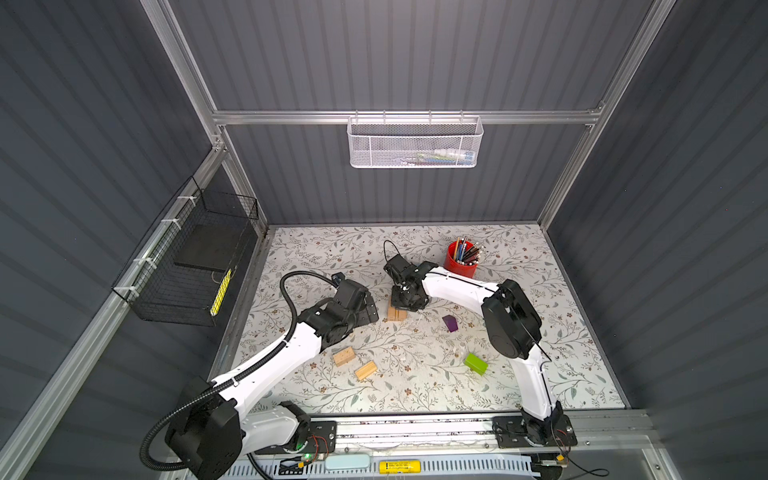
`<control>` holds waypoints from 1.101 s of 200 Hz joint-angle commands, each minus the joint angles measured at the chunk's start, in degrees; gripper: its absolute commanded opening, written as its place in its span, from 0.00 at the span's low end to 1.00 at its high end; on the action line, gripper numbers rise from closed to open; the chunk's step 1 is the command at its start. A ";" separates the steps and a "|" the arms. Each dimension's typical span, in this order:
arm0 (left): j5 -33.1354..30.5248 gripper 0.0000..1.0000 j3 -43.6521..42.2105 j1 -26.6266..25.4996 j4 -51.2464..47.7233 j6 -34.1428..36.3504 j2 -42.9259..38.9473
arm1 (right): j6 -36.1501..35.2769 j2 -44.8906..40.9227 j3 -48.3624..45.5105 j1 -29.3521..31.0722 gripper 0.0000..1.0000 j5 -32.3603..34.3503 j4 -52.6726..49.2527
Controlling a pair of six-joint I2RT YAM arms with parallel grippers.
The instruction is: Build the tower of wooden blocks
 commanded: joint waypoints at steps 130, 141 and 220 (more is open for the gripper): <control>2.20 0.99 -0.84 0.34 0.92 0.91 0.96 | -0.12 -15.63 -16.89 -2.39 0.39 -8.82 13.86; 2.99 1.00 -0.60 0.34 1.20 1.13 1.47 | -0.31 -15.92 -18.36 -3.18 0.39 -9.70 14.83; 5.88 1.00 0.29 0.35 2.21 2.34 4.26 | -0.54 -13.90 -23.10 -6.19 0.42 -15.32 23.74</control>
